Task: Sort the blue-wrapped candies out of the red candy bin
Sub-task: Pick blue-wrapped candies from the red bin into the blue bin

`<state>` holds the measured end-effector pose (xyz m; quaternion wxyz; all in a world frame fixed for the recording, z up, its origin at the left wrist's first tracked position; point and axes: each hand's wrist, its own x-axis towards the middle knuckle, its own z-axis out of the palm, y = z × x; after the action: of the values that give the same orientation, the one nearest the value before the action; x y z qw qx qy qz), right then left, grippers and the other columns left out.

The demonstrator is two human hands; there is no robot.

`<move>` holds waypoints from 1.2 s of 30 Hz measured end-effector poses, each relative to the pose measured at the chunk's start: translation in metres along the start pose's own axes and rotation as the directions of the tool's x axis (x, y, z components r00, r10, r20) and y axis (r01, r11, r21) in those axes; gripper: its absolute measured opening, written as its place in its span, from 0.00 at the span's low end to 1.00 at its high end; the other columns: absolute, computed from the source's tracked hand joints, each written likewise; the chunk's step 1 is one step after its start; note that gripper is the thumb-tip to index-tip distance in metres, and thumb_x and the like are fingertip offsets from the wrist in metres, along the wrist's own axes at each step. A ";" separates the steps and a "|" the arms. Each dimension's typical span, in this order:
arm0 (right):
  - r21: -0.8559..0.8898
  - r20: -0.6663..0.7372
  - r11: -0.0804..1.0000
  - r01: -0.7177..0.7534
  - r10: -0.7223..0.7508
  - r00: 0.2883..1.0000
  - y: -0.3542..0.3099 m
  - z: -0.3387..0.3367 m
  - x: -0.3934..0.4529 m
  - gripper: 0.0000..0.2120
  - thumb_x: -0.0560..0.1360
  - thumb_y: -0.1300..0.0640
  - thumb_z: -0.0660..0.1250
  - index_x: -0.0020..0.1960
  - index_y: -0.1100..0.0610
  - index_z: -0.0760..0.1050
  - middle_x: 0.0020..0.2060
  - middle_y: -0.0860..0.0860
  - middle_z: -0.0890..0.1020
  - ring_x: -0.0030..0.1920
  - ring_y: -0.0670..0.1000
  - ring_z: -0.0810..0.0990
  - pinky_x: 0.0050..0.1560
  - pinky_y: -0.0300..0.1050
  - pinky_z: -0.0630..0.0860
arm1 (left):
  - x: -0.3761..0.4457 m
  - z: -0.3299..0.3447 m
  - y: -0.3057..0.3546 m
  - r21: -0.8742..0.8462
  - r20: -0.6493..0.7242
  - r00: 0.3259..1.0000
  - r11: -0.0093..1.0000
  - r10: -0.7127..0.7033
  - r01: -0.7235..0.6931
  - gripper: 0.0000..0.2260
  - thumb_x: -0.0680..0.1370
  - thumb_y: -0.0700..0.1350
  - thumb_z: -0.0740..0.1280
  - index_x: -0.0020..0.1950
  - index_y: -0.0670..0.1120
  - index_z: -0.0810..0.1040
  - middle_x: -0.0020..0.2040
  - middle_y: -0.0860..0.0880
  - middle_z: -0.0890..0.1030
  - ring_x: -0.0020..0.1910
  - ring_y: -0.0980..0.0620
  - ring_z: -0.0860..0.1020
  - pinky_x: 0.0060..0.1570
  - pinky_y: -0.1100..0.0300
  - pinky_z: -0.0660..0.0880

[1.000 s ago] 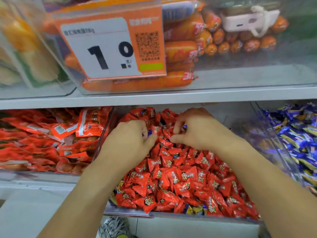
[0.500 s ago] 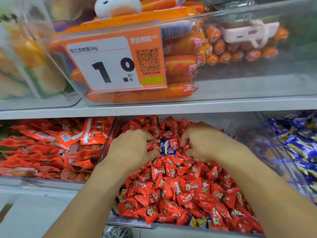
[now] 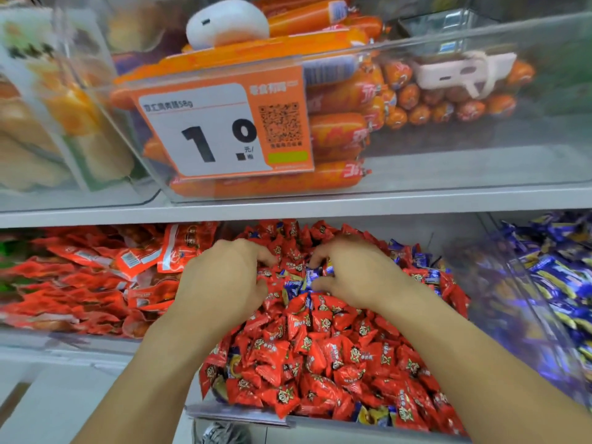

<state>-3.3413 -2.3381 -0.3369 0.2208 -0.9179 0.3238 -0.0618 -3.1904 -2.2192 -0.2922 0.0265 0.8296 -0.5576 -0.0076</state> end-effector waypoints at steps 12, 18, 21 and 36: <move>0.066 0.034 0.987 -0.147 0.145 0.989 0.015 -0.029 -0.032 0.14 0.81 0.44 0.60 0.49 0.54 0.63 0.37 0.50 0.72 0.35 0.47 0.72 0.32 0.43 0.66 | 0.018 0.021 0.033 -0.065 0.049 0.997 0.996 0.059 -0.056 0.15 0.72 0.64 0.68 0.48 0.54 0.83 0.44 0.55 0.83 0.46 0.53 0.80 0.42 0.60 0.74; 0.149 0.014 0.974 -0.173 0.173 0.985 0.023 -0.037 -0.036 0.11 0.81 0.47 0.60 0.52 0.55 0.66 0.41 0.53 0.77 0.40 0.54 0.78 0.43 0.53 0.75 | 0.022 0.023 0.034 -0.041 0.206 0.964 0.986 0.166 -0.161 0.25 0.71 0.62 0.73 0.67 0.60 0.76 0.58 0.56 0.81 0.59 0.52 0.77 0.49 0.58 0.71; 0.176 -0.039 0.968 -0.180 0.190 0.981 0.025 -0.038 -0.034 0.09 0.81 0.49 0.62 0.52 0.54 0.67 0.41 0.52 0.77 0.41 0.54 0.78 0.45 0.54 0.76 | 0.024 0.025 0.040 -0.056 0.223 0.953 0.979 0.205 -0.197 0.21 0.72 0.59 0.73 0.64 0.58 0.78 0.58 0.57 0.80 0.60 0.53 0.76 0.48 0.59 0.69; 0.164 0.045 0.966 -0.198 0.193 0.980 0.021 -0.034 -0.046 0.10 0.82 0.53 0.59 0.61 0.54 0.72 0.49 0.56 0.81 0.43 0.54 0.82 0.44 0.51 0.80 | 0.024 0.032 0.043 -0.184 0.238 0.943 0.964 0.233 -0.192 0.15 0.73 0.53 0.73 0.58 0.60 0.80 0.40 0.60 0.77 0.44 0.55 0.75 0.40 0.60 0.68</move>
<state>-3.3979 -2.3365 -0.3141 0.3066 -0.8605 0.4033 -0.0536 -3.2225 -2.2584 -0.3212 0.0203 0.7516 -0.6405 -0.1564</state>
